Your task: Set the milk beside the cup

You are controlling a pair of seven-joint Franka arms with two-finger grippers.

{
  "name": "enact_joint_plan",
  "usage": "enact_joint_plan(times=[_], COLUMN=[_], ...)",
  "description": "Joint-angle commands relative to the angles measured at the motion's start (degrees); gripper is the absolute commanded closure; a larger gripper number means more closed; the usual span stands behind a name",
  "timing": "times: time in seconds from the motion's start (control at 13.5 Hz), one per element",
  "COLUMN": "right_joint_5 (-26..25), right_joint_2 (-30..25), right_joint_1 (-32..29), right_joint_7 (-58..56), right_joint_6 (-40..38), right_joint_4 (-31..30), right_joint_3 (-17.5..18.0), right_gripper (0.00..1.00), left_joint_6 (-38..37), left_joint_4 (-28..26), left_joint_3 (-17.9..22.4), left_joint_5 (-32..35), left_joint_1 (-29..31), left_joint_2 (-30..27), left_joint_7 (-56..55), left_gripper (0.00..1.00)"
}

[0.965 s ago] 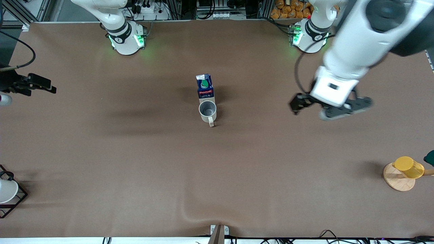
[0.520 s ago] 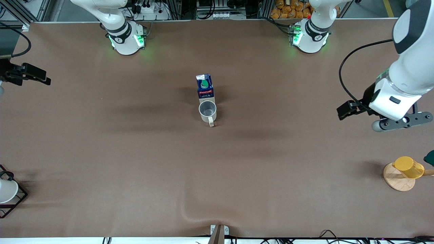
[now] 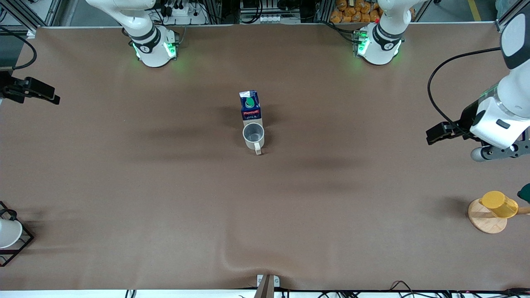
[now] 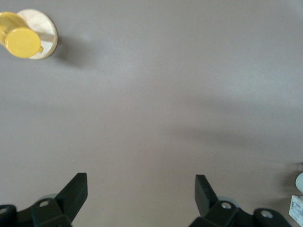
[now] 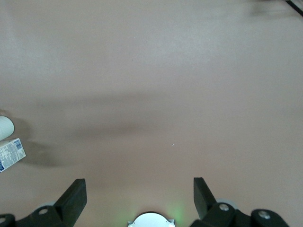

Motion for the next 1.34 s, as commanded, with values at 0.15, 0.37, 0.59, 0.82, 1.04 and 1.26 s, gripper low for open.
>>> enact_joint_plan(times=[0.15, 0.37, 0.59, 0.82, 1.04, 1.26], right_joint_5=[-1.19, -1.10, -1.01, -1.01, -0.92, -0.22], right_joint_2=[-0.58, -0.23, 0.12, 0.38, 0.91, 1.17], right_joint_1=[-0.01, 0.07, -0.01, -0.36, -0.28, -0.37], right_joint_7=[0.92, 0.92, 1.01, 0.31, 0.31, 0.31], right_joint_6=[-0.16, -0.16, -0.42, -0.43, -0.16, 2.20], right_joint_4=[1.61, 2.22, 2.92, 3.10, 3.28, 2.76], right_joint_3=[0.17, 0.17, 0.17, 0.17, 0.17, 0.17], right_gripper=[0.00, 0.00, 0.00, 0.00, 0.00, 0.00], left_joint_6=[-2.23, -2.32, -1.97, -2.32, -2.32, -3.11], left_joint_4=[-2.41, -5.21, -7.51, -7.42, -6.90, -6.55], left_joint_3=[18.09, 23.32, 26.05, 26.49, 27.37, 27.19], left_joint_5=[-4.10, -5.69, -5.78, -5.78, -5.78, -5.95], left_joint_1=[-13.26, -16.90, -20.16, -20.51, -21.30, -21.30], left_joint_2=[-6.37, -8.84, -10.95, -10.96, -11.04, -11.13], left_joint_7=[6.50, 10.63, 10.65, 10.91, 11.97, 11.79], left_gripper=[0.00, 0.00, 0.00, 0.00, 0.00, 0.00])
